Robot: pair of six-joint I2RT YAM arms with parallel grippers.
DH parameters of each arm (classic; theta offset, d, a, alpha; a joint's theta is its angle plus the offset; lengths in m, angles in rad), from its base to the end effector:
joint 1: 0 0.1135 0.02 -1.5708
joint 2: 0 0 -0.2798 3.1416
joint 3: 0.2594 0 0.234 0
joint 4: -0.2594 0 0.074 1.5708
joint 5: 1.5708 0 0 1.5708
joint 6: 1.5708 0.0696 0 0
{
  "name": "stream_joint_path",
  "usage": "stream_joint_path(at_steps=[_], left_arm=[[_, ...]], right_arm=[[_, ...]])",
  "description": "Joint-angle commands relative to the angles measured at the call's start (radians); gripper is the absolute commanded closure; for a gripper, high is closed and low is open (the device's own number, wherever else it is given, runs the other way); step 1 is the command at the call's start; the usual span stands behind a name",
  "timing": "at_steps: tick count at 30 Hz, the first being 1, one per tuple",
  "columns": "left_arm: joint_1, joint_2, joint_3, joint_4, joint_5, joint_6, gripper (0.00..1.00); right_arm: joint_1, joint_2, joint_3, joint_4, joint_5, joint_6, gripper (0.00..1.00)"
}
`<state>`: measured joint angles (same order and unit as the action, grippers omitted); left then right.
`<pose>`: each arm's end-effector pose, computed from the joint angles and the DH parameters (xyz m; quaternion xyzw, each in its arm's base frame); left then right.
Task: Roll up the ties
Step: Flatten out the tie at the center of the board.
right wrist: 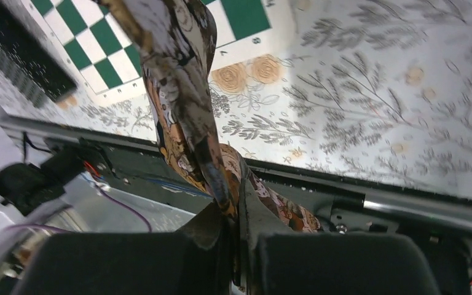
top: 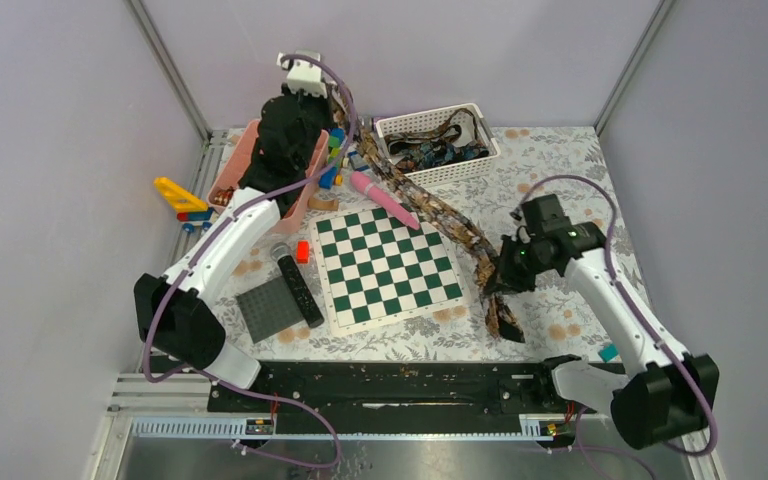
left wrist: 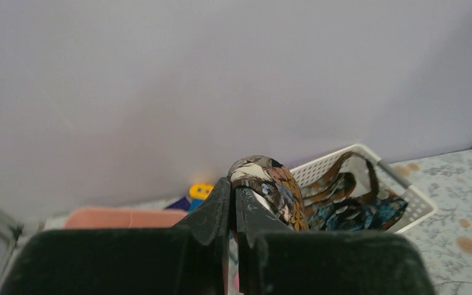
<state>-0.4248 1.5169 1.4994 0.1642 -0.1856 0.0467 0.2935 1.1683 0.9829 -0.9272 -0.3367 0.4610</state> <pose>0.3451 -0.1420 0.4698 0.0838 0.6490 -0.0822 0.7517 0.1901 0.0815 0.2630 0.0424 0.9599 0.2342 0.1480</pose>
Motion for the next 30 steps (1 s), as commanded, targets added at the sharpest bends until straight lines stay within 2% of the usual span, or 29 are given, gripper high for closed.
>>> stream_joint_path(at_steps=[1,5,13,20,23,26,30], left_arm=[[0.006,-0.043,-0.128,0.238,-0.177,-0.12,1.0],[0.005,-0.03,-0.256,0.312,-0.254,-0.193,1.0],[-0.045,-0.003,-0.42,0.378,-0.363,-0.248,1.0],[-0.134,-0.012,-0.569,0.408,-0.484,-0.297,1.0],[-0.177,-0.01,-0.62,0.421,-0.54,-0.307,1.0],[-0.197,-0.018,-0.662,0.426,-0.564,-0.336,1.0],[-0.215,-0.034,-0.691,0.426,-0.57,-0.347,1.0]], right_arm=[[-0.116,-0.08,-0.021,-0.115,-0.044,0.092,1.0],[-0.227,-0.132,-0.052,-0.117,-0.143,0.129,1.0],[-0.344,-0.209,-0.122,-0.143,-0.205,0.195,1.0],[-0.373,-0.156,-0.133,-0.192,-0.122,0.161,1.0],[-0.373,-0.11,-0.124,-0.193,-0.082,0.097,1.0],[-0.373,-0.075,-0.102,-0.204,0.02,0.028,1.0],[-0.373,-0.021,-0.055,-0.228,0.049,-0.046,1.0]])
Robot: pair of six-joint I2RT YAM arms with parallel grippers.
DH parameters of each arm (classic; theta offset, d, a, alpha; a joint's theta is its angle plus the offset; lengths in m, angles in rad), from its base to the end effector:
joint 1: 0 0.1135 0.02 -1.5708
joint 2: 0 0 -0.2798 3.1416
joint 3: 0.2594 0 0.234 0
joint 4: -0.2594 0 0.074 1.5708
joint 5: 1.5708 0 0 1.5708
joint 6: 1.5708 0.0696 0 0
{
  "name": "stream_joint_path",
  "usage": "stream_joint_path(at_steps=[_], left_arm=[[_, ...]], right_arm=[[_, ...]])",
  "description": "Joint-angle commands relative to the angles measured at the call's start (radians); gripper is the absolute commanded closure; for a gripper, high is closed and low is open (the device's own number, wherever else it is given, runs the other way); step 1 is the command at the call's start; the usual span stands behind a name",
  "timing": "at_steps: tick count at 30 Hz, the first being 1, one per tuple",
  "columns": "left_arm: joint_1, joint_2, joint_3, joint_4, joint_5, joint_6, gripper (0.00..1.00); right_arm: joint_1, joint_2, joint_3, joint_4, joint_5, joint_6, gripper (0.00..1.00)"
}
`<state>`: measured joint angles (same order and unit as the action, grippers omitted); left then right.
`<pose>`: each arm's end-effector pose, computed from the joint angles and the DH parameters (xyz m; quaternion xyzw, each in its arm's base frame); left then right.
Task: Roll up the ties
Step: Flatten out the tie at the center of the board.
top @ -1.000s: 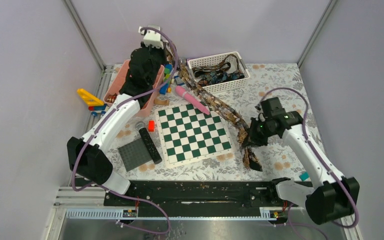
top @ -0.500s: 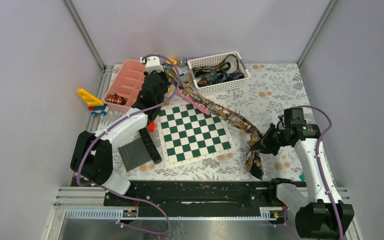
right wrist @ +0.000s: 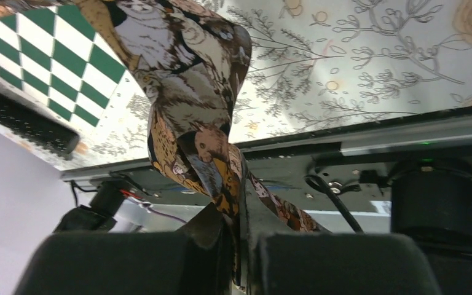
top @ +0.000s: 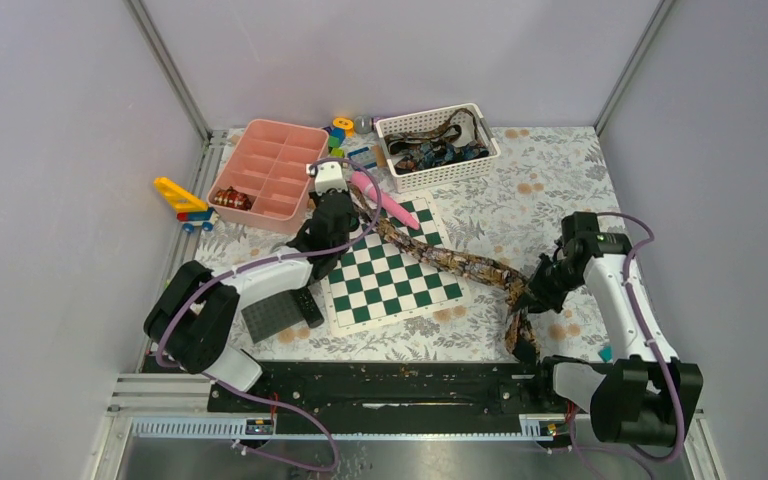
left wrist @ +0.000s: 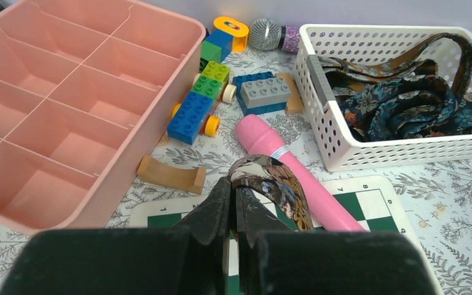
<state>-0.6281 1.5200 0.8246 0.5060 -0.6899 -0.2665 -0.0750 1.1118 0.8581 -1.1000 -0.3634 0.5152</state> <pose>0.3038 -0.1659 0.2701 -0.0815 0.7523 -0.0243 0.6533 0.1614 0.0127 0.2299 0.2656 0.9412 0.1986 0.0648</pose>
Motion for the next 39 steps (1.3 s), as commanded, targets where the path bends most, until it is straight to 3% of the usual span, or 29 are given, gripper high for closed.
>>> stream_joint_path(at_steps=[1,6,12,20,26,29,39], left_arm=[[-0.017,-0.04,-0.024,0.083,-0.071,-0.032,1.0],[-0.042,-0.056,-0.067,0.098,-0.092,-0.038,1.0],[-0.048,-0.072,-0.126,0.121,-0.112,-0.078,1.0],[-0.049,-0.069,-0.15,0.173,-0.142,-0.039,1.0],[-0.049,-0.049,-0.159,0.224,-0.142,-0.003,1.0],[-0.049,-0.018,-0.135,0.24,-0.144,0.008,1.0],[-0.05,0.038,-0.088,0.279,-0.128,0.033,1.0]], right_arm=[[-0.003,0.055,0.098,-0.086,0.1,-0.121,1.0],[0.016,0.16,0.241,-0.156,0.212,-0.204,1.0],[0.181,0.353,0.362,-0.222,0.489,-0.251,1.0],[0.339,0.677,0.42,-0.285,0.562,-0.242,1.0],[0.35,0.728,0.454,-0.326,0.667,-0.198,0.99],[0.35,0.761,0.505,-0.371,0.731,-0.183,0.93],[0.348,0.816,0.584,-0.44,1.003,-0.128,0.56]])
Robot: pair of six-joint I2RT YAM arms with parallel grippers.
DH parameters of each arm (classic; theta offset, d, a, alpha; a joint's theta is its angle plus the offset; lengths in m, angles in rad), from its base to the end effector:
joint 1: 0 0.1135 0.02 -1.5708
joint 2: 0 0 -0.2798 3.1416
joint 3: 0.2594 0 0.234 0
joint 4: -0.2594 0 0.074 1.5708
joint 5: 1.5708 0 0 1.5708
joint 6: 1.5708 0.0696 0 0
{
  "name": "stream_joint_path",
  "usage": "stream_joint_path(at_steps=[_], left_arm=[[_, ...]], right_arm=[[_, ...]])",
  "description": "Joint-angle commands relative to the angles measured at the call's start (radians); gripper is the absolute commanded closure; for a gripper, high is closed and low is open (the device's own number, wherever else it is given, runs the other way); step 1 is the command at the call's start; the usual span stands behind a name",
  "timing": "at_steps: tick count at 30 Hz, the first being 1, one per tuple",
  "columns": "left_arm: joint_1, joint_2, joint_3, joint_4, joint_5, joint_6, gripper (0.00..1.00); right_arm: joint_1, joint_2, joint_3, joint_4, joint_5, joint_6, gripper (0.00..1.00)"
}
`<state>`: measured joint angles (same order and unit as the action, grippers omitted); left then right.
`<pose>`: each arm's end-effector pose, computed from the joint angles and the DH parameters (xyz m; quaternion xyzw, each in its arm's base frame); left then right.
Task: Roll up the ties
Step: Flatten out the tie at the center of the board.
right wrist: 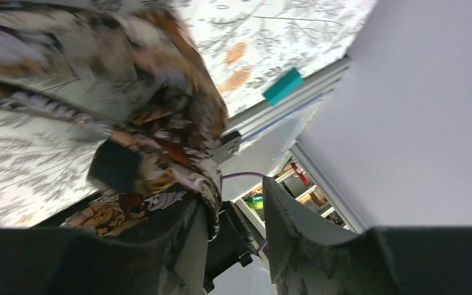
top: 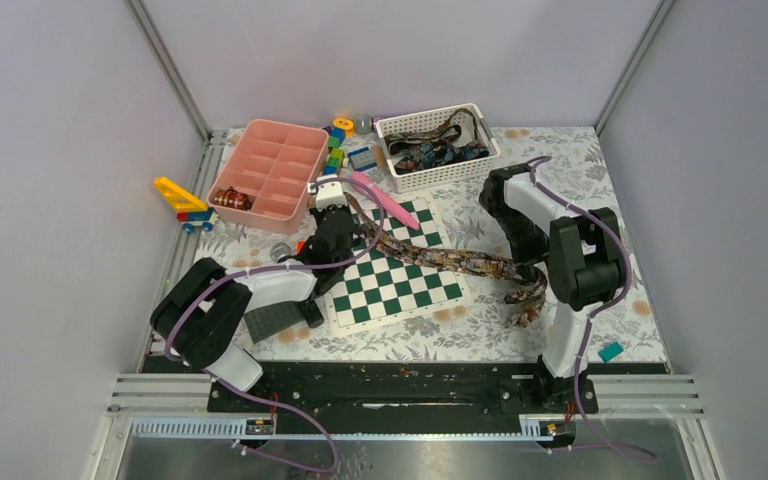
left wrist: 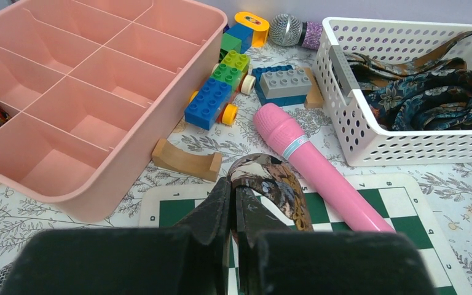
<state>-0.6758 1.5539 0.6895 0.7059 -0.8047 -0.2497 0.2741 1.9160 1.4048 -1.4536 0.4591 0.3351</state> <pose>0.2876 -0.1663 0.2409 -0.1003 0.7380 0.0001 0.6673 0.2865 0.0485 0.1926 0.0154 -0.9558 0.2700 0.1149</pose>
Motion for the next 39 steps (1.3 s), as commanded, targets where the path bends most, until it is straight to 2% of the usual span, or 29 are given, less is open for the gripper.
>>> stream_joint_path(at_steps=[1,9,12,16,22,27,31,33,35,39], left_arm=[[-0.002,0.007,0.048,0.083,-0.011,0.016,1.0],[-0.002,0.014,0.043,0.084,0.008,0.014,1.0],[-0.001,0.019,0.042,0.081,0.027,0.012,1.0],[-0.002,0.021,0.046,0.079,0.019,0.02,1.0],[-0.003,0.023,0.058,0.055,-0.009,-0.019,1.0],[-0.001,0.032,0.071,0.045,-0.013,-0.011,1.0],[-0.001,0.034,0.072,0.04,-0.015,-0.003,1.0],[-0.002,0.034,0.07,0.034,-0.013,-0.003,1.0],[-0.001,0.034,0.07,0.029,-0.014,-0.007,1.0],[-0.002,0.029,0.064,0.026,-0.021,-0.01,1.0]], right_arm=[[-0.002,0.015,0.041,-0.095,0.215,0.066,0.51],[-0.003,-0.02,0.066,-0.091,0.353,0.155,0.25],[-0.003,-0.074,0.072,0.001,0.263,0.127,0.23],[-0.003,-0.167,0.031,0.155,0.04,0.078,0.21],[-0.003,-0.227,0.008,0.216,0.014,0.082,0.21],[-0.003,-0.389,-0.061,0.38,-0.171,0.103,0.26],[-0.002,-0.497,-0.173,0.594,-0.367,0.145,0.38],[-0.003,-0.5,-0.22,0.659,-0.432,0.188,0.47],[-0.002,-0.456,-0.238,0.683,-0.512,0.214,0.51],[0.022,-0.378,-0.275,0.744,-0.483,0.243,0.54]])
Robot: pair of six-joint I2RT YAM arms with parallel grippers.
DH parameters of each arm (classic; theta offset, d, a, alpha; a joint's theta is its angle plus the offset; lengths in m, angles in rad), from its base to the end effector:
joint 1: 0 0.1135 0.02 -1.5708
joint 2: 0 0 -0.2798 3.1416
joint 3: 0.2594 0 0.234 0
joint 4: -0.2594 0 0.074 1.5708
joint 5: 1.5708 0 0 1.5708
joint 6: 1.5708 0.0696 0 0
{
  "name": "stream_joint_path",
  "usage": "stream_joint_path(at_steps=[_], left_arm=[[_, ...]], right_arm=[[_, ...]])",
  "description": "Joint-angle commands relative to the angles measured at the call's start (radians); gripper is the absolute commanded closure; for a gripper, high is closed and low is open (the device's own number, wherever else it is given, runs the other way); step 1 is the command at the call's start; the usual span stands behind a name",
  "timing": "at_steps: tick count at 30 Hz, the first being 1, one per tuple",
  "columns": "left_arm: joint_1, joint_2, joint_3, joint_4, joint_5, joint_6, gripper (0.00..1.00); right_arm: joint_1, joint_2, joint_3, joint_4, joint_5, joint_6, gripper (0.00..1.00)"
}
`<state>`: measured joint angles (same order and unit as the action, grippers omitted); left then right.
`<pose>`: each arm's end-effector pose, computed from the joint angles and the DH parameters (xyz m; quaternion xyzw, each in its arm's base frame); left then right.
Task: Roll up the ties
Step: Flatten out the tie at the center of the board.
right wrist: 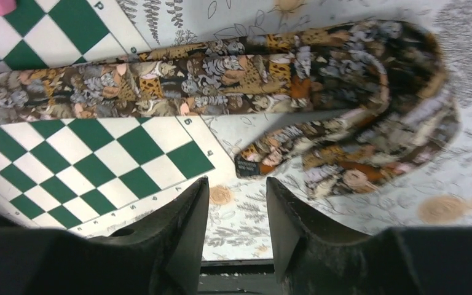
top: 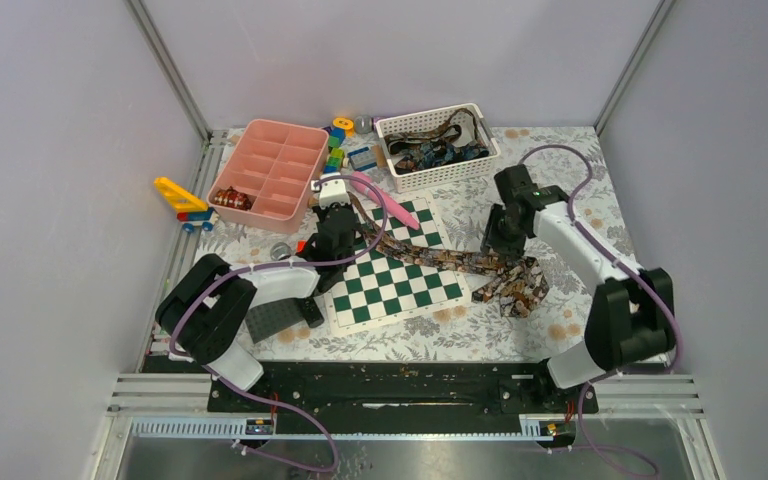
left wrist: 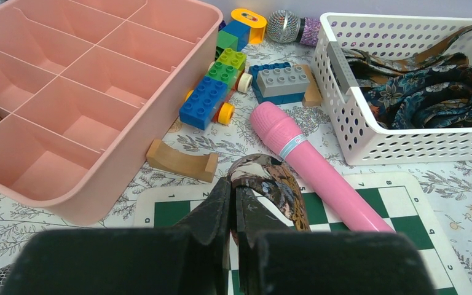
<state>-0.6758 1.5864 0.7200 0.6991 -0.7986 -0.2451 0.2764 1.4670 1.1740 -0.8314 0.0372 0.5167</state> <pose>0.2944 -0.1722 0.2394 -0.0948 0.7410 0.0017 0.6648 0.2767 0.0758 0.2544 0.1210 0.9675 0.0687 0.2111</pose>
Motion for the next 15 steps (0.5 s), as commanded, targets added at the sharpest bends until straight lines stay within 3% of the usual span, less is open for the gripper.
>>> stream_joint_path(at_steps=[1,8,15], left_arm=[[-0.001,-0.004,0.033,0.033,-0.028,-0.016,1.0],[-0.002,-0.013,0.029,0.029,-0.012,-0.013,1.0],[-0.001,-0.015,0.025,0.032,-0.015,-0.01,1.0]], right_arm=[[0.021,0.08,-0.053,0.143,-0.03,0.065,0.54],[0.021,0.178,-0.011,0.107,0.239,0.114,0.59],[0.021,0.249,0.0,0.088,0.279,0.124,0.58]])
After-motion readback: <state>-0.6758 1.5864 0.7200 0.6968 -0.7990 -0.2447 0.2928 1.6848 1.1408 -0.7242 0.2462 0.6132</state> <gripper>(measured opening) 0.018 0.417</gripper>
